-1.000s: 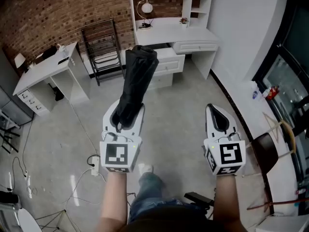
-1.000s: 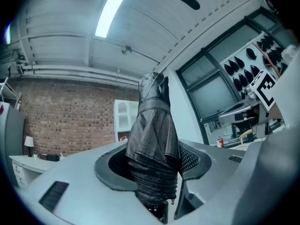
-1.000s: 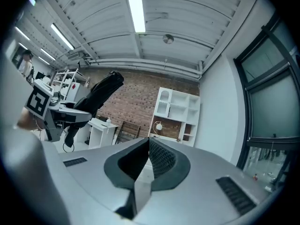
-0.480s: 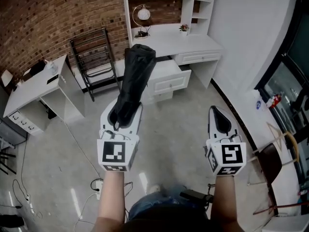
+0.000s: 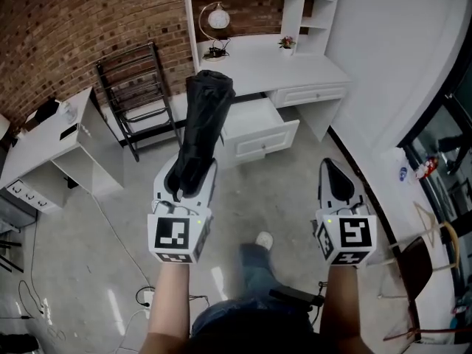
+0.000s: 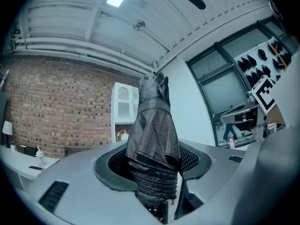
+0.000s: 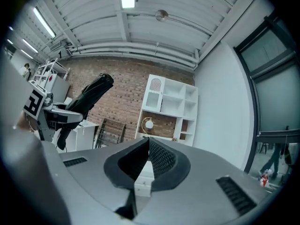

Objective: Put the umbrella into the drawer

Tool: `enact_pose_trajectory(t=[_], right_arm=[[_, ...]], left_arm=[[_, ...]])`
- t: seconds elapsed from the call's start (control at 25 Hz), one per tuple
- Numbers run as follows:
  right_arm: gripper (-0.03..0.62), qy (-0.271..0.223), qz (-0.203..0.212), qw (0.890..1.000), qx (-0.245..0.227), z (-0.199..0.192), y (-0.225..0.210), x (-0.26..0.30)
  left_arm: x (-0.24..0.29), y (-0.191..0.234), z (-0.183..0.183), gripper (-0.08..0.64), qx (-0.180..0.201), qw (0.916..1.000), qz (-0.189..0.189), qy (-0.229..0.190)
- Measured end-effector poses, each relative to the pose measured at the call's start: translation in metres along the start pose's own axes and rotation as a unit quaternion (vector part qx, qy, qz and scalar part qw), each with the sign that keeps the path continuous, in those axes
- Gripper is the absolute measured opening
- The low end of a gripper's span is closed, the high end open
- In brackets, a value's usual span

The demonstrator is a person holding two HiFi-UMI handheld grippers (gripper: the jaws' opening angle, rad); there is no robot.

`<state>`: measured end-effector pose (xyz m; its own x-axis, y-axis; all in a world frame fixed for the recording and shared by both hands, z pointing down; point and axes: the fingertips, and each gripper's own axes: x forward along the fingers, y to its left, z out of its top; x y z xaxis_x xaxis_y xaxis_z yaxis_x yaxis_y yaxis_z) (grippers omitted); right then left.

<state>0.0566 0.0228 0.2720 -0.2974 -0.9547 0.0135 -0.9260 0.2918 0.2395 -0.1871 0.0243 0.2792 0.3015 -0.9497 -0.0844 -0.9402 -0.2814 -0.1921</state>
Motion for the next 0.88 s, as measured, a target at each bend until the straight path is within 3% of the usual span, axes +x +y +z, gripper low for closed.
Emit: enact_pose_trajectory(t=[0.2,0.56,0.72,0.88], right_arm=[[0.0,0.003,0.013,1.0,0.007,-0.011,-0.029,0.101],[0.0,0.031,0.019,0.999,0.004,-0.036,-0.126,0.263],[0.0,0.053,0.026,0.998,0.004,-0.058,-0.144,0.307],[0.0,0.098,0.033,0.995,0.011,-0.101,-0.15,0.338]], left_arm=[[0.102,0.02,-0.024,0.228,-0.001,0.9998,-0.004,0.018],[0.291,0.027,-0.068,0.229,-0.023,0.998,-0.02,0.055],[0.348,0.026,-0.1,0.229,-0.017,0.9939,-0.04,0.101],[0.393,0.018,-0.155,0.23,-0.014,0.9831,-0.072,0.168]])
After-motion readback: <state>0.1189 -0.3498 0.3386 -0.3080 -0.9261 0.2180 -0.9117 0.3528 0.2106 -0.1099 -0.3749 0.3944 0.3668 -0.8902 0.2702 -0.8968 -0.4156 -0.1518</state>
